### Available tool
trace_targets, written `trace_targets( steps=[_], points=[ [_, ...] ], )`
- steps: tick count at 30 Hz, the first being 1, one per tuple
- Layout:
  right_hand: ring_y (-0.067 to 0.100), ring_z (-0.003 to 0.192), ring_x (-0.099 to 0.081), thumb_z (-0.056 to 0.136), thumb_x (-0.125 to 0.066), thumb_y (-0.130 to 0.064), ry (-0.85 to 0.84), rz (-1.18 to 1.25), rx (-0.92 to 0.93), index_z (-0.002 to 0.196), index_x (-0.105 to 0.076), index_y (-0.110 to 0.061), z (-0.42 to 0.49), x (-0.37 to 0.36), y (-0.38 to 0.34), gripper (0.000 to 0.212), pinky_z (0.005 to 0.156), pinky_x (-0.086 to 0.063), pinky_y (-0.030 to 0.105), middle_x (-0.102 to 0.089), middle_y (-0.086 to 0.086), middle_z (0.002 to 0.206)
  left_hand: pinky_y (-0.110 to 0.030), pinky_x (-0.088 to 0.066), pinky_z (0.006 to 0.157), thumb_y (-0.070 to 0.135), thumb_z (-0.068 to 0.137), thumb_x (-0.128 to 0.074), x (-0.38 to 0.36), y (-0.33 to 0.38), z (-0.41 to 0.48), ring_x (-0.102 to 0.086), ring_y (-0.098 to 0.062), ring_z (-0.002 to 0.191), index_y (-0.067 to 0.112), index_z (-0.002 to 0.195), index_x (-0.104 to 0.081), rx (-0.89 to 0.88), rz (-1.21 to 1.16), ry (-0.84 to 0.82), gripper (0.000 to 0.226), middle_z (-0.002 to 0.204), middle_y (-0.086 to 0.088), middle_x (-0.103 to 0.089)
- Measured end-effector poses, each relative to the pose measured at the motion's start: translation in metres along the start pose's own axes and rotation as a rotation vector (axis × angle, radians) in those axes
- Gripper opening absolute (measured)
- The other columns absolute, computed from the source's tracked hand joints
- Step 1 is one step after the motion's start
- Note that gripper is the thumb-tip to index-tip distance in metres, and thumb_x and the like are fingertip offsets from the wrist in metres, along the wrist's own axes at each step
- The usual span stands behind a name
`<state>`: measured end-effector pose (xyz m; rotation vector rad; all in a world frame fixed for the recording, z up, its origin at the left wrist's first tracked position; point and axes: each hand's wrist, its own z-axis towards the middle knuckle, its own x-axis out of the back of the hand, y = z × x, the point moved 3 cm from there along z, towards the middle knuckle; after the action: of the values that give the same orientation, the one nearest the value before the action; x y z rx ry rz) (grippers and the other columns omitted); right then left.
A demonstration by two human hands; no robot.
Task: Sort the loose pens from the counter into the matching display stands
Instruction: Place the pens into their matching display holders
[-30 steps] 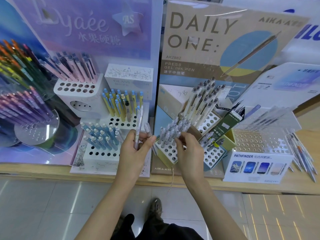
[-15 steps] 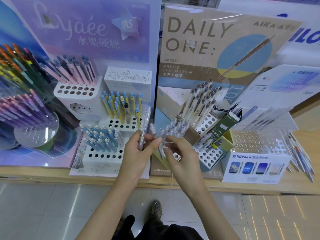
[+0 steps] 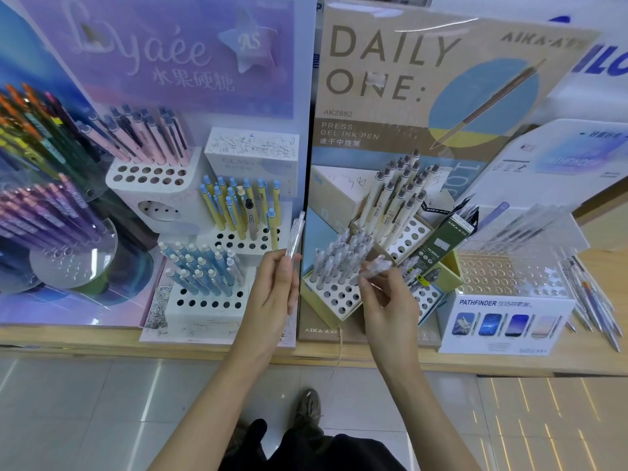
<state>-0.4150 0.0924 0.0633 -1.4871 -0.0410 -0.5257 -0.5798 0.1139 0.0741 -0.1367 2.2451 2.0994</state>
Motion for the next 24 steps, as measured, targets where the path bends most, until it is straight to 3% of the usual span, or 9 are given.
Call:
trace_targets(
  steps=[3,11,15,17,19,21,24],
  points=[
    [0.002,0.087,-0.058,0.091,-0.060,-0.004,0.017,-0.047,0.038,0.095,-0.057,-0.019,0.002,-0.005,0.003,0.016,0.074,-0.041,0.006,-0.058,-0.001,0.093,-0.011,-0.039,0.065,0.038,0.094,-0.033,-0.001,-0.003,-0.001,-0.042,-0.001,0.061,0.021,0.096,-0.059,-0.037,0.055,0.026,0.030,0.064,0.013,-0.043],
    [0.002,0.079,-0.057,0.090,-0.062,-0.005,0.017,-0.137,0.001,0.087,-0.062,-0.010,-0.002,-0.016,0.019,0.006,0.068,-0.039,0.006,-0.061,-0.001,0.082,-0.012,-0.045,0.073,0.026,0.097,-0.038,0.003,-0.007,-0.001,-0.056,0.001,0.071,0.013,0.095,-0.056,-0.067,0.014,0.061,0.022,0.067,0.011,-0.058],
    [0.010,0.073,-0.058,0.089,-0.062,-0.001,0.015,-0.198,0.047,0.084,-0.061,-0.005,-0.004,-0.024,0.020,0.006,0.065,-0.043,0.018,-0.061,0.002,0.079,-0.012,-0.043,0.074,0.025,0.101,-0.034,0.004,-0.012,-0.001,-0.050,0.000,0.067,0.013,0.093,-0.053,0.008,-0.029,0.089,0.024,0.068,0.013,-0.054],
    [-0.002,0.071,-0.056,0.089,-0.062,0.000,0.024,-0.244,0.053,0.087,-0.061,-0.006,-0.005,-0.028,0.022,0.007,0.062,-0.041,0.015,-0.059,-0.003,0.079,-0.011,-0.041,0.069,0.037,0.095,-0.037,0.003,-0.012,-0.002,-0.046,-0.001,0.062,0.013,0.095,-0.050,0.013,-0.060,0.081,0.027,0.066,0.013,-0.051],
    [-0.004,0.076,-0.058,0.090,-0.060,0.000,0.008,-0.208,-0.020,0.100,-0.059,-0.009,-0.006,-0.033,0.026,0.014,0.064,-0.044,0.011,-0.062,-0.004,0.083,-0.009,-0.040,0.062,0.040,0.090,-0.042,0.003,-0.011,-0.003,-0.045,-0.001,0.058,0.015,0.097,-0.046,-0.003,-0.063,0.062,0.026,0.065,0.011,-0.053],
    [0.009,0.079,-0.062,0.091,-0.060,-0.001,-0.006,-0.182,-0.082,0.102,-0.056,-0.010,-0.006,-0.038,0.031,0.015,0.066,-0.047,0.019,-0.065,0.000,0.086,-0.010,-0.039,0.060,0.035,0.090,-0.044,0.001,-0.011,-0.002,-0.046,-0.001,0.057,0.016,0.095,-0.041,-0.010,-0.062,0.044,0.019,0.063,0.008,-0.056],
    [0.013,0.072,-0.059,0.090,-0.062,-0.002,0.017,-0.212,-0.070,0.088,-0.055,-0.011,-0.005,-0.041,0.033,0.011,0.061,-0.041,0.018,-0.065,0.004,0.081,-0.012,-0.043,0.067,0.022,0.096,-0.042,0.002,-0.014,0.000,-0.054,-0.002,0.065,0.016,0.093,-0.044,-0.018,-0.043,0.062,0.007,0.072,0.005,-0.061]
  ],
)
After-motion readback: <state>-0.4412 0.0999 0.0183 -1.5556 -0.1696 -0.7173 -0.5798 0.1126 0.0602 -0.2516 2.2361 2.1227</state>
